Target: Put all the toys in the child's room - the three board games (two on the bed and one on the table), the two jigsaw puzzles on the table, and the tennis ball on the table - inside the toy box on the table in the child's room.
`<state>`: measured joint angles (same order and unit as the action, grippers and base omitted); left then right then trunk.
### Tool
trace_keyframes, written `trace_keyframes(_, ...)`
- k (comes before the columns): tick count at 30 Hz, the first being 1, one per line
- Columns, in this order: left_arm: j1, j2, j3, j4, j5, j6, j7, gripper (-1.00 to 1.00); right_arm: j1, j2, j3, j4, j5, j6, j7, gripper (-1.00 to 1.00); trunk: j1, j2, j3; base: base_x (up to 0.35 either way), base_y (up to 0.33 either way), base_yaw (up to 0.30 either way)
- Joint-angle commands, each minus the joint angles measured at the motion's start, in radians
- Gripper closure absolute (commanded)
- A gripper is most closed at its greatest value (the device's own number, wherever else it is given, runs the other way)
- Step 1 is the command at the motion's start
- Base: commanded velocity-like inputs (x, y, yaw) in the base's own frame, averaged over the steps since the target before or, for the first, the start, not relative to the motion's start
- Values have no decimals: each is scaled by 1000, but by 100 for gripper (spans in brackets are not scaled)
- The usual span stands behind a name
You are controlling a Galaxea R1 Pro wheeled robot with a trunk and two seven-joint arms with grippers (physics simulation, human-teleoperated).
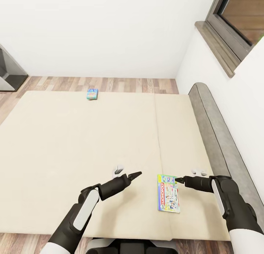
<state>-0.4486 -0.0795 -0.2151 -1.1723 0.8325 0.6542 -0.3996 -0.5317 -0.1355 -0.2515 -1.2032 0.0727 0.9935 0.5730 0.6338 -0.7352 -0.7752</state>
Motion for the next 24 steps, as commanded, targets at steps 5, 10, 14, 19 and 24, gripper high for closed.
trace_keyframes(5, 0, -1, 0, -4, 5, 7, -3, -100, -1, 0, -1, -1, 7, 4, 8, -100, 0, -1, -1, 0, 0, 0)
trace_keyframes(10, 0, -1, 0, -7, 5, 7, -5, -100, -1, 0, -1, 0, 7, 3, 7, -100, 0, -1, -1, 0, 0, 0)
trace_keyframes(14, 0, -2, -1, -7, 5, 7, -6, -100, -1, 0, -2, 0, 7, 3, 7, -100, 0, -1, -2, 0, 0, 0)
trace_keyframes(19, 0, -2, -1, -8, 5, 7, -6, -100, -1, 0, -8, 0, 7, 2, 7, -100, 0, -1, -2, 0, 0, 0)
trace_keyframes(24, 0, -2, -1, -8, 5, 7, -6, -100, -1, -1, -20, 0, 7, 2, 7, -100, 0, -1, -2, 0, 0, 0)
